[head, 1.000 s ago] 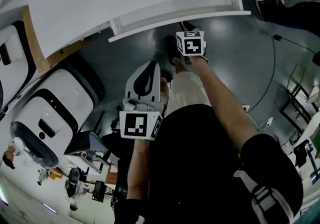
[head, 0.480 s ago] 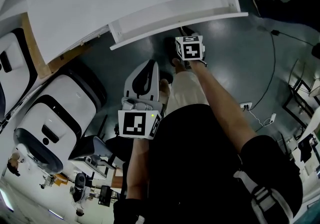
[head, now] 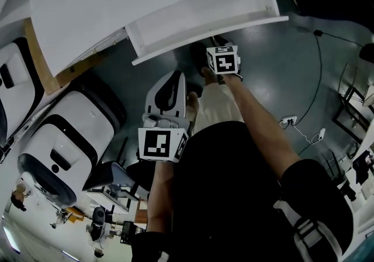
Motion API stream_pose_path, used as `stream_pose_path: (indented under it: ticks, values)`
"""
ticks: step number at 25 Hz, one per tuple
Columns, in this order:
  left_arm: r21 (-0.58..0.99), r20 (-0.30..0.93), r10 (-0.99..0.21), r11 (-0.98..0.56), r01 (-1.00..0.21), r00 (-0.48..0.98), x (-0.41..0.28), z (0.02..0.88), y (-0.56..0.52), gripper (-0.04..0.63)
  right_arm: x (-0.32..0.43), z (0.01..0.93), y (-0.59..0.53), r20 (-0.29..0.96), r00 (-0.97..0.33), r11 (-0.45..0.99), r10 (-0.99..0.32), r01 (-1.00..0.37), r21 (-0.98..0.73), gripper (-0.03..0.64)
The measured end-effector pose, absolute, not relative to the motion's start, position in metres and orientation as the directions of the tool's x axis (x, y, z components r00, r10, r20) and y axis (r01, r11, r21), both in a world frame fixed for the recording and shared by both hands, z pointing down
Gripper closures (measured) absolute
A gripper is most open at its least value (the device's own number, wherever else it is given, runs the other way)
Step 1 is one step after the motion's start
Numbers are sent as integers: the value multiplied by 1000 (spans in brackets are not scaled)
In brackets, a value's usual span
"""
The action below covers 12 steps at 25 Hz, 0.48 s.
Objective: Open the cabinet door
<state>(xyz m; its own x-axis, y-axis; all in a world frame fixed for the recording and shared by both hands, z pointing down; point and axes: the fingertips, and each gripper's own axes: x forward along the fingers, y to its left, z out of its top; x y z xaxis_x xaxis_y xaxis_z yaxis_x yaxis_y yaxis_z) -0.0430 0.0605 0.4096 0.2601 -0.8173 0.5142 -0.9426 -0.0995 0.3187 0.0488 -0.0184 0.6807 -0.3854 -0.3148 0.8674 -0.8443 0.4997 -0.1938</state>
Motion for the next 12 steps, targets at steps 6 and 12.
stream_pose_path:
  ticks: [6,12]
  values:
    - [315,513,-814,-117,-942,273,-42,407,68,563,59,681,-4,872,-381,499,-308,-845,-192,526]
    - [311,511,-812,-130,-941,281,-46,406,72,563,64,681,6,873,-382,492,-303,-847,-200,528]
